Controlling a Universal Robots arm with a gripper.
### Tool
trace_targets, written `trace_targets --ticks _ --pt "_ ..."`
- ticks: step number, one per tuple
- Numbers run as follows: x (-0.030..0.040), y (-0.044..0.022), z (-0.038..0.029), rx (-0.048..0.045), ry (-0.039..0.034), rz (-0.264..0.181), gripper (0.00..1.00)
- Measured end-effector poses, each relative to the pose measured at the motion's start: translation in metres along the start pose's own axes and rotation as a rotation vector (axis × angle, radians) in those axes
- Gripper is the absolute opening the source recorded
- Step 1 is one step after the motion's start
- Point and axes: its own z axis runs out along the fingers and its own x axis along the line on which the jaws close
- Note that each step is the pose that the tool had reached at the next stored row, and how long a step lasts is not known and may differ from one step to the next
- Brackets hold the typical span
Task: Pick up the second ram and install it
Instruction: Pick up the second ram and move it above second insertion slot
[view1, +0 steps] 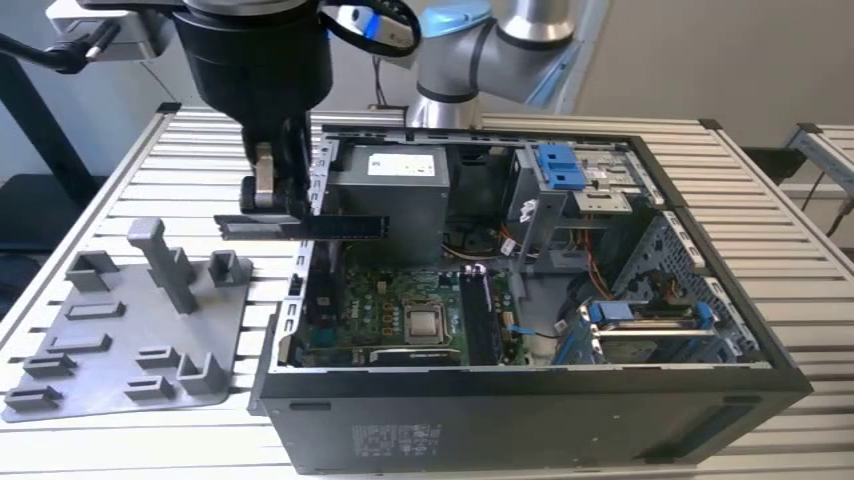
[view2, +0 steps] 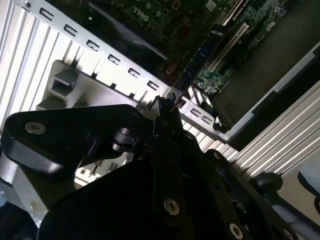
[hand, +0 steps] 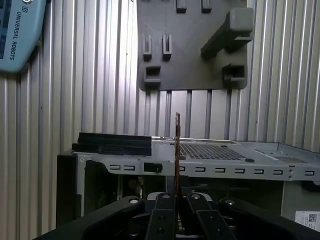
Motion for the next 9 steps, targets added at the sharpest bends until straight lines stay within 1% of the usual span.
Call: trace_targets --ticks 9 --pt "0.001 -0.0367 -0.0005 -0.0019 -0.0002 0.0 0.14"
